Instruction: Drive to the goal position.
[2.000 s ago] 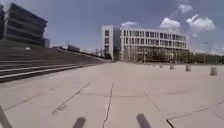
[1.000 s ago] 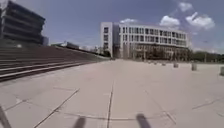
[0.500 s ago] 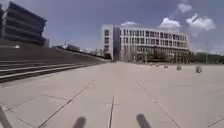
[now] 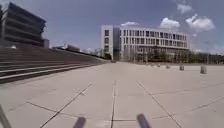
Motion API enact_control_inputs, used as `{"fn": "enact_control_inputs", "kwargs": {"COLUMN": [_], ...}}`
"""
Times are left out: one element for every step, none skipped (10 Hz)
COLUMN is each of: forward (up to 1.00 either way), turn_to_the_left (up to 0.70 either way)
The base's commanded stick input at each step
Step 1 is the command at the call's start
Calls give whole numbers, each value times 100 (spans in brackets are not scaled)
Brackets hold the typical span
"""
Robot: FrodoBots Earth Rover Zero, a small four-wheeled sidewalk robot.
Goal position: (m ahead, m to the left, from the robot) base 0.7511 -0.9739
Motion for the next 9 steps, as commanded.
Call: {"fn": "enact_control_inputs", "kwargs": {"forward": [0,0,0,3,70,70,70,70,70], "turn_to_the_left": [0,0,0,0,0,0,0,0,0]}}
